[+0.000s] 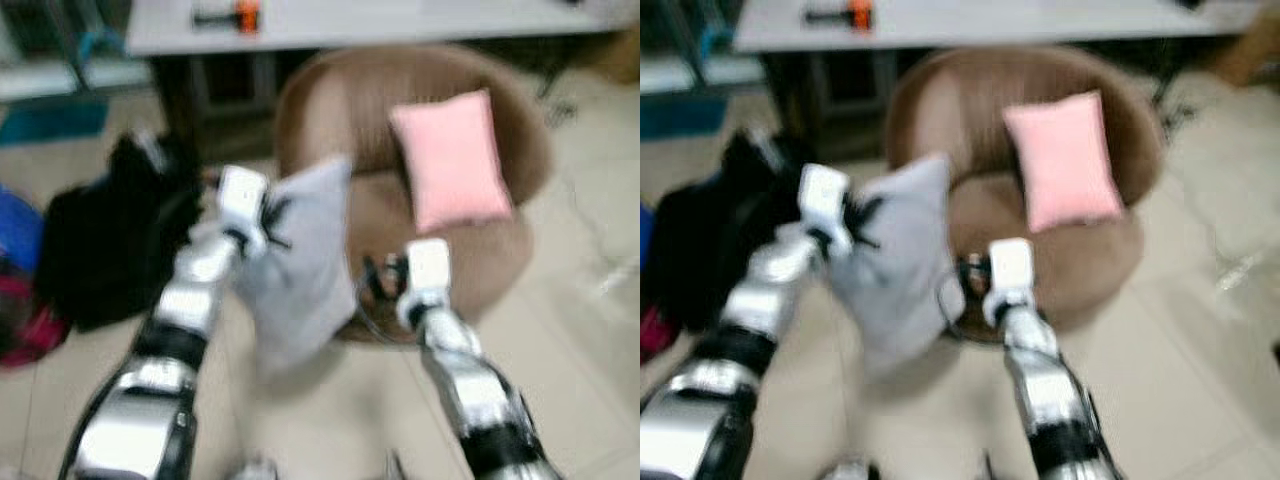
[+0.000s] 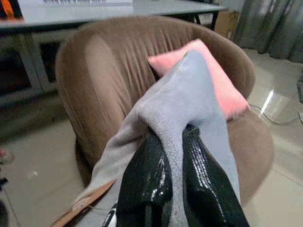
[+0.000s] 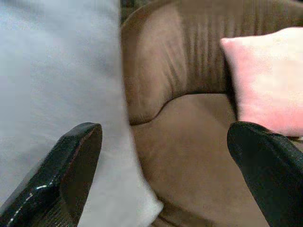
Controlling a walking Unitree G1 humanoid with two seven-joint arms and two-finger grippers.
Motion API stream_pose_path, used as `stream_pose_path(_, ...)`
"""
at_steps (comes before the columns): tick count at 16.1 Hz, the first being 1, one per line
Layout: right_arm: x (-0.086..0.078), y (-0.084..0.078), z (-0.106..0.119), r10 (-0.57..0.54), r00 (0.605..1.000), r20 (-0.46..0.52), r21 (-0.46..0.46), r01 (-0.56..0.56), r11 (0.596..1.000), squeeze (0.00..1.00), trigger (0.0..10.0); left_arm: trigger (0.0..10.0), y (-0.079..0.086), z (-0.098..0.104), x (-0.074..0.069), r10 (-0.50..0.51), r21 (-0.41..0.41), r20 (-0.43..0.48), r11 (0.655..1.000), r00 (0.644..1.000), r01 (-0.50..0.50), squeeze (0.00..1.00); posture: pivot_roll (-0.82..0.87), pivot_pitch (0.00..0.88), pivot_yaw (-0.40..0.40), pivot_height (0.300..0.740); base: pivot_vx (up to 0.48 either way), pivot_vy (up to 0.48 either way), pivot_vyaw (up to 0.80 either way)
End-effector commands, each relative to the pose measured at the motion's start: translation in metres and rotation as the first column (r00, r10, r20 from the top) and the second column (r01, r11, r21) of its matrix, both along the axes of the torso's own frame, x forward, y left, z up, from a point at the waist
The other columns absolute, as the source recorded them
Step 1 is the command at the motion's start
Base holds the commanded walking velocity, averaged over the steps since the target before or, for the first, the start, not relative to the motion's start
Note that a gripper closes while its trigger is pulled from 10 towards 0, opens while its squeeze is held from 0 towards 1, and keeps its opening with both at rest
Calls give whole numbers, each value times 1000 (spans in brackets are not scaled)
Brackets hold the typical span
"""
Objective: Move the pillow to the sofa from floor
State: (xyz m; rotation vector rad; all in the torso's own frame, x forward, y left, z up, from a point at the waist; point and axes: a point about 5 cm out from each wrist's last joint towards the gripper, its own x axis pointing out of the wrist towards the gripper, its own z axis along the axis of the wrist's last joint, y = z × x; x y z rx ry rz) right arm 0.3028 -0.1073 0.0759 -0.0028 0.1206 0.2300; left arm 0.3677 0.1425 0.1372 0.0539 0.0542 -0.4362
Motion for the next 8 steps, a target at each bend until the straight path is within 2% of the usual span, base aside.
stream_pose_path(1,0,-11,-2,-24,1000,-13,-26,24,999,0,10000,0,-15,13,3,-40,-4,61,999,997,40,0,-86,104,-36,740,480,0,0)
stream_pose_path(8,-3,-9,-4,-6,1000,-22,-30,5,1000,0,10000,0,-18,11,0,-59,10,67,998,996,58,0,-86,111,-43,740,480,0,0)
